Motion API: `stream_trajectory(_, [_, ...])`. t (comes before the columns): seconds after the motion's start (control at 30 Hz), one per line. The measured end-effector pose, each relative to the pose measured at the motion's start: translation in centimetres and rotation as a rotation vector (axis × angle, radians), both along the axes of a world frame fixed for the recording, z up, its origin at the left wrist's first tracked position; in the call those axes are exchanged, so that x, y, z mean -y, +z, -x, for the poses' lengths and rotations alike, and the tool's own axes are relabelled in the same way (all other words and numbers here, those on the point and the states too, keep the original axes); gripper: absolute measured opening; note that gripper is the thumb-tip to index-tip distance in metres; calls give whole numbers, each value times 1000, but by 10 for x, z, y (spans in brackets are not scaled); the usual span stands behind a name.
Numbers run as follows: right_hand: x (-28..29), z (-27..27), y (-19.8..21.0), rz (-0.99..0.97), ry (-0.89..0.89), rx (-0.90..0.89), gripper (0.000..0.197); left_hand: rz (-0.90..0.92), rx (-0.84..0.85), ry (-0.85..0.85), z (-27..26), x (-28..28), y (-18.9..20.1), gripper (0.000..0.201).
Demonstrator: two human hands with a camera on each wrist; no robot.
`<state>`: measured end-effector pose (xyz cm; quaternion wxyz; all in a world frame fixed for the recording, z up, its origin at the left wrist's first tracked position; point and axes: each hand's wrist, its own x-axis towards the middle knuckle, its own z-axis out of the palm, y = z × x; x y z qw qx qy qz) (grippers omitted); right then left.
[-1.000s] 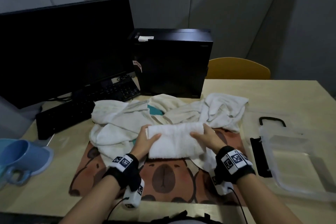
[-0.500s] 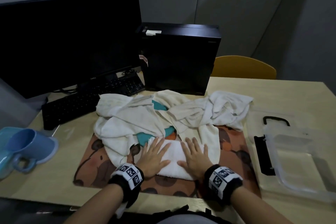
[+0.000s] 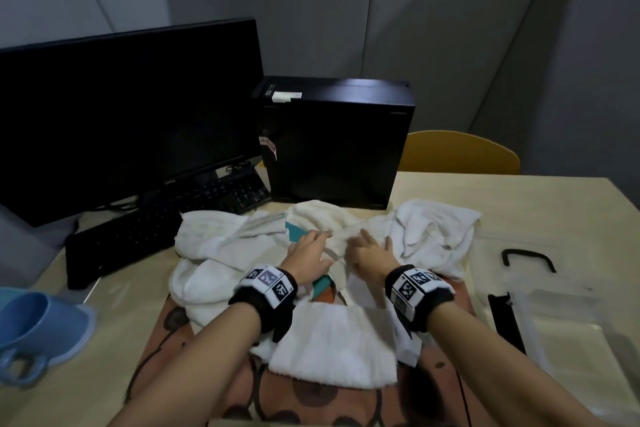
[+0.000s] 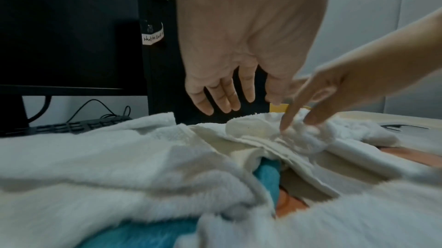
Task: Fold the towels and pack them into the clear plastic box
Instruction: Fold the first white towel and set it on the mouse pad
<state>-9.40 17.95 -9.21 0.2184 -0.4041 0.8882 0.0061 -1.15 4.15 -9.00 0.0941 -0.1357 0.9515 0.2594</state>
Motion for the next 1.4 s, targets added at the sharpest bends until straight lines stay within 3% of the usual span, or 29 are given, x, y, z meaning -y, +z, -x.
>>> stream_trajectory(0.03, [4, 5, 3, 87, -10, 33, 25, -45, 8, 9, 8, 1, -1, 63])
stream_trajectory(0.1, [11, 16, 18, 453, -113, 95, 17, -154, -28, 39, 21, 4, 0, 61])
stream_trajectory(0.17, [17, 27, 51, 797, -273, 238, 11, -275, -106, 63, 34, 10, 5, 34])
stream_trajectory(0.23, [20, 38, 88, 1002, -337, 302, 12, -405, -168, 50, 41, 14, 19, 8])
stream_trajectory(0.3, [20, 47, 111, 960, -281, 241, 12, -539, -240, 90, 44, 18, 33, 15])
stream_trajectory(0.37, [21, 49, 111, 688, -179, 116, 23, -595, -302, 184, 45, 21, 42, 21])
stream_trajectory(0.47, [21, 38, 51, 179, -101, 41, 62, -538, -277, 200, 39, 21, 38, 21])
stream_trajectory(0.57, [12, 16, -13, -88, -151, 62, 58, -412, -22, 38, 23, 21, 27, 7])
stream_trajectory(0.63, [10, 9, -23, -15, -187, 36, 40, -336, 98, -12, 12, 25, 20, 28])
stream_trajectory(0.73, [18, 12, 23, 325, -147, 48, 8, -273, 47, 1, 0, 29, 32, 51])
stream_trajectory(0.77, [21, 15, 48, 454, -144, 63, 22, -281, 3, 1, -2, 27, 42, 54])
stream_trajectory(0.83, [28, 23, 103, 737, -131, 85, 35, -437, -126, 21, 1, 23, 67, 52])
stream_trajectory(0.93, [27, 35, 176, 1012, -66, 61, 24, -734, -424, 123, 14, 18, 112, 26])
stream_trajectory(1.03, [16, 43, 219, 1228, -160, 65, 16, -877, -585, 262, 19, 21, 159, 30])
stream_trajectory(1.13, [3, 36, 234, 1280, -186, 66, 14, -1021, -675, 216, 12, 20, 203, 31])
stream_trajectory(1.23, [-5, 17, 236, 1162, -107, 47, 18, -1087, -739, 157, 4, 14, 232, 27])
stream_trajectory(1.33, [-5, 10, 236, 1122, -89, -87, 5, -1184, -701, 105, -5, 6, 251, 21])
stream_trajectory(1.4, [-5, 14, 235, 1153, -146, -72, 9, -1136, -654, 85, -9, 1, 250, 18])
